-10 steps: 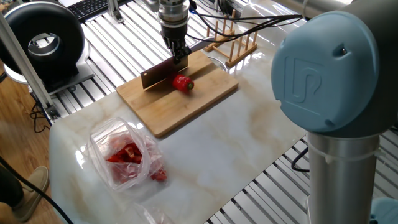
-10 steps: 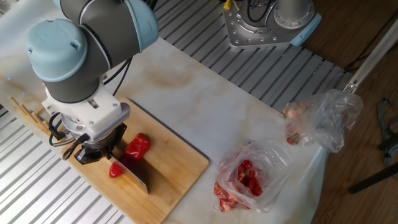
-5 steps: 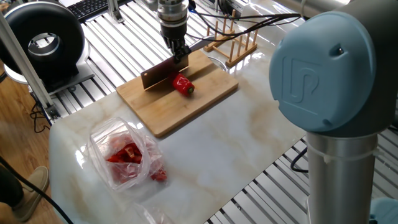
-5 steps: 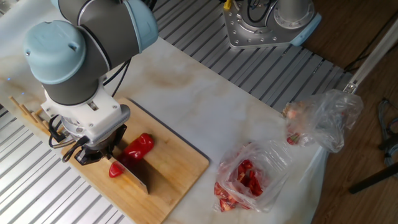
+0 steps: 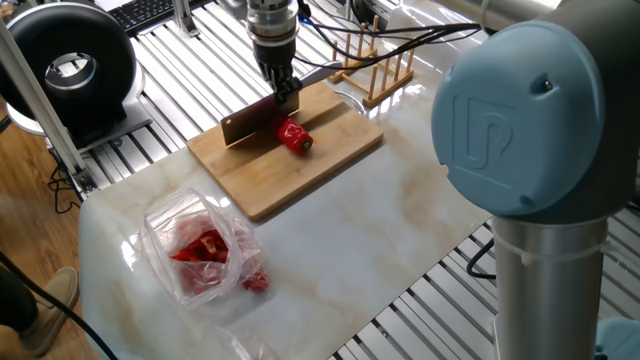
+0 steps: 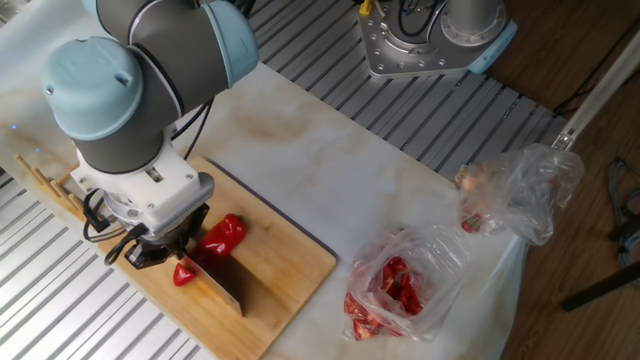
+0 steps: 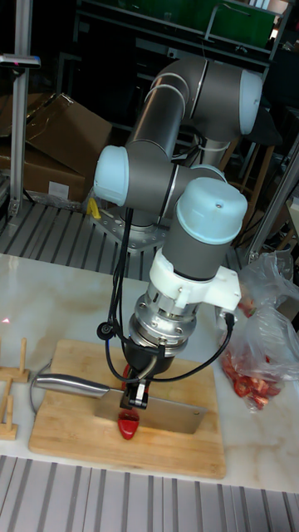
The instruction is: Chop the chili peppers
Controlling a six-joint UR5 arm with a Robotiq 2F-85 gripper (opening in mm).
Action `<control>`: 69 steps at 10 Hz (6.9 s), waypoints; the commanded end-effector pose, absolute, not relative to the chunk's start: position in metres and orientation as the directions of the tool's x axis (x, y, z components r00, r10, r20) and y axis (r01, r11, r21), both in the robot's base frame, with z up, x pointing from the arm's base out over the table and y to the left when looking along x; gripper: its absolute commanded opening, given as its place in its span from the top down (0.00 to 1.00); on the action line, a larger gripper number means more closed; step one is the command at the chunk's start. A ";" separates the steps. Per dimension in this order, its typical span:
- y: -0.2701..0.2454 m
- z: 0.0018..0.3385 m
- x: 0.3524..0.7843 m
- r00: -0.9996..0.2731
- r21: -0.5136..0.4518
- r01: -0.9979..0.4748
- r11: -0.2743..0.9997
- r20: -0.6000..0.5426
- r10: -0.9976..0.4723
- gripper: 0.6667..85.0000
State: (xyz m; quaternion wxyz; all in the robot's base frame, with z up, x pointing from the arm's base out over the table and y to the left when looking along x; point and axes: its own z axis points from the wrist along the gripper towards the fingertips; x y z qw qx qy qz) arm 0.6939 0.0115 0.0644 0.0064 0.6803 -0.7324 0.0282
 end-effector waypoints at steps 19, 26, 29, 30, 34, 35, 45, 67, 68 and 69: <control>0.010 0.128 0.667 -0.039 0.064 -0.997 0.039 0.009 -0.999 0.99; 0.025 0.107 0.671 -0.022 0.050 -0.999 0.022 -0.012 -1.000 0.99; 0.025 0.102 0.670 -0.005 0.049 -0.999 0.005 -0.004 -1.000 0.99; 0.025 0.100 0.670 -0.001 0.047 -0.999 0.001 -0.003 -1.000 0.99; 0.021 0.092 0.670 0.027 0.049 -0.998 -0.026 0.012 -1.000 0.99; 0.020 0.093 0.669 0.028 0.052 -0.998 -0.028 0.015 -0.999 0.99; 0.024 0.103 0.667 -0.018 0.089 -0.996 0.020 0.025 -1.000 0.99; 0.019 0.095 0.663 -0.103 0.111 -0.988 0.107 0.047 -0.994 0.99; 0.019 0.092 0.664 -0.101 0.112 -0.988 0.106 0.046 -0.994 0.99; 0.020 0.090 0.665 -0.101 0.109 -0.988 0.106 0.045 -0.994 0.99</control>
